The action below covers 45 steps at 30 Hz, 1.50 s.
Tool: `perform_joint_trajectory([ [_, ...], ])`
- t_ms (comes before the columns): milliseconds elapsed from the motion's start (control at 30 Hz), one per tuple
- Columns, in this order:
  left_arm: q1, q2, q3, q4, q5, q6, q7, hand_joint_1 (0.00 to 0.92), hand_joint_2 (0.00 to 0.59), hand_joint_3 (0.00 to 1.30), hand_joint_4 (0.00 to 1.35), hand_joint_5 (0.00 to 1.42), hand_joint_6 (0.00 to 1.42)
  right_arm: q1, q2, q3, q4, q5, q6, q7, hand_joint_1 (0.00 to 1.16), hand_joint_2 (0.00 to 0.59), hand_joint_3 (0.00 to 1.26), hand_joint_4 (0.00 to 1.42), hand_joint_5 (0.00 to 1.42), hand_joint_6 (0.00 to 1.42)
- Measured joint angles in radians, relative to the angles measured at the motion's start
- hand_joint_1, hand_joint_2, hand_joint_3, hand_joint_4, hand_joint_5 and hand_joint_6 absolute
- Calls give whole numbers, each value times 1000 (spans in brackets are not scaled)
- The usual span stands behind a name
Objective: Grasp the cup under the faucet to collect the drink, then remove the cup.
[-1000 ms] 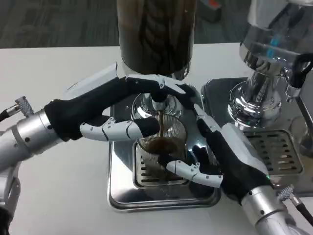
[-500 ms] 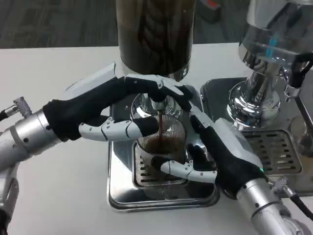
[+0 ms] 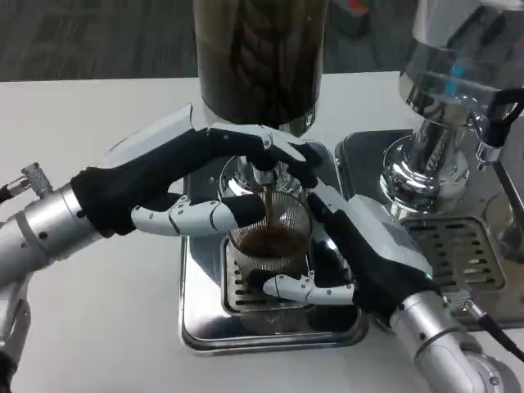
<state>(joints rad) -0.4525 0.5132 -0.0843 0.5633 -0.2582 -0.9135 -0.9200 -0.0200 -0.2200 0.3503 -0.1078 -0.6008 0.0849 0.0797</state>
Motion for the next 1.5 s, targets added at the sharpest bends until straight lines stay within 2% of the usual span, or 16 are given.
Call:
perform_joint_trajectory([
  [233,4,5,-3,-3,0,-1,9,137,209,503,411,254,237,-12,7,13,6,-6,20,0,529,83,0,0,89,250],
  [367,9,9,-4,-5,0,-2,16,136,210,518,431,258,237,-26,13,19,23,-8,26,0,503,43,0,0,137,284],
  [567,10,15,-6,-6,0,-8,19,119,203,533,451,269,237,-38,21,23,32,-6,29,0,400,0,0,20,207,337],
  [733,11,18,-8,-6,8,-13,28,108,192,521,461,271,245,-41,32,19,45,4,28,-3,357,0,0,116,286,405],
  [833,11,19,-8,-6,17,-18,35,106,191,519,465,271,247,-41,36,16,59,17,28,-6,375,0,4,160,322,450],
  [900,10,21,-8,-6,22,-19,43,74,165,518,476,272,254,-41,39,15,62,19,28,-12,407,37,24,171,342,466],
  [1000,10,23,-8,-6,27,-25,48,37,154,518,486,272,258,-41,44,15,62,19,28,-17,410,56,38,184,353,474],
  [1200,10,28,-10,-6,31,-32,52,0,92,497,480,275,258,-38,54,15,62,1,28,-63,355,40,98,249,395,513],
  [1300,10,31,-11,-6,32,-36,54,0,66,443,440,277,258,-30,61,15,62,1,26,-92,349,41,145,281,413,528],
  [1500,13,33,-11,-6,33,-42,57,0,27,292,248,210,258,-25,65,15,62,1,25,-104,380,67,216,326,434,556],
])
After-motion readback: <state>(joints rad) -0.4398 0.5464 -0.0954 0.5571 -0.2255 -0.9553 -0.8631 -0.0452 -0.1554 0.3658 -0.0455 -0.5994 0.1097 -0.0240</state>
